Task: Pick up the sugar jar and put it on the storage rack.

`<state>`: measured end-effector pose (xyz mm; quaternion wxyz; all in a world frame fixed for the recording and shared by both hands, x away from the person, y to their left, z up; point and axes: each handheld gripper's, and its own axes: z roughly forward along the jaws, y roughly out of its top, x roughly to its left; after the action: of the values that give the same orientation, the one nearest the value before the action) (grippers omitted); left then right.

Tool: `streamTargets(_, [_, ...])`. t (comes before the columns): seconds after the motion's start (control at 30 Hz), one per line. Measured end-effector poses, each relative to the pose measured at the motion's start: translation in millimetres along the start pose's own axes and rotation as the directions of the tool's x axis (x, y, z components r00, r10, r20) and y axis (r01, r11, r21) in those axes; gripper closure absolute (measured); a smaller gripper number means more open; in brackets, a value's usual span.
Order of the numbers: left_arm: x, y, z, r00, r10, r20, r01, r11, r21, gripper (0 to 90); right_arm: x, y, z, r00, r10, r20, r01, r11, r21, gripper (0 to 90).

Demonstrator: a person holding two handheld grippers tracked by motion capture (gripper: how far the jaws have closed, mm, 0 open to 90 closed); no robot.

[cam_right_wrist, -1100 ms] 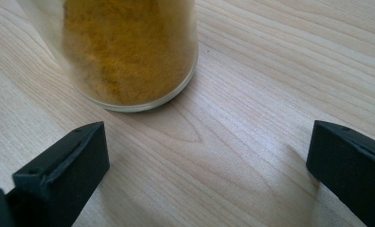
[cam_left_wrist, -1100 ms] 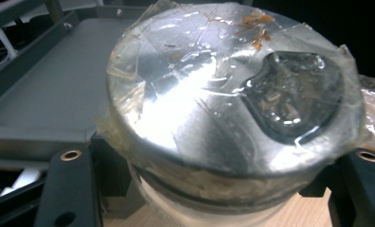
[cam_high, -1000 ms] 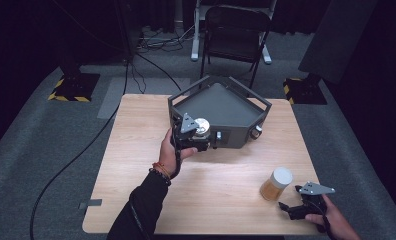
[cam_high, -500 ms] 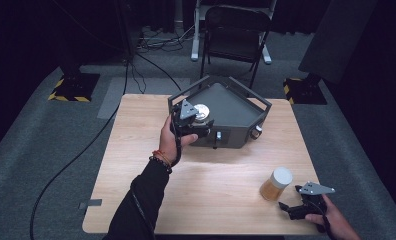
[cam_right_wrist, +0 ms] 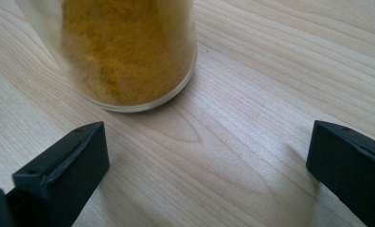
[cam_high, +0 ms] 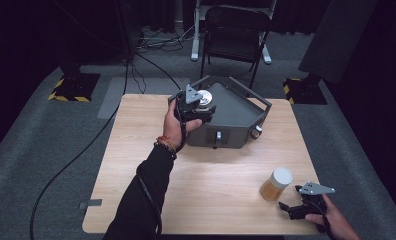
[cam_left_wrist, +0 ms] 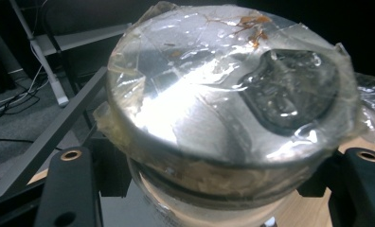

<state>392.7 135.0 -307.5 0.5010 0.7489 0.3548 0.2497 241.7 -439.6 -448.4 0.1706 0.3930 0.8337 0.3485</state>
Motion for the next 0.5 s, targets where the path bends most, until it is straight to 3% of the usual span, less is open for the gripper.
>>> streamTargets(0.5, [1.5, 6.0, 32.5, 0.9983, -0.030, -0.049, 0.032, 0.9987, 0.039, 30.4, -0.1, -0.1, 0.1, 1.0000, -0.001, 0.000, 0.001, 1.000, -0.001, 0.0])
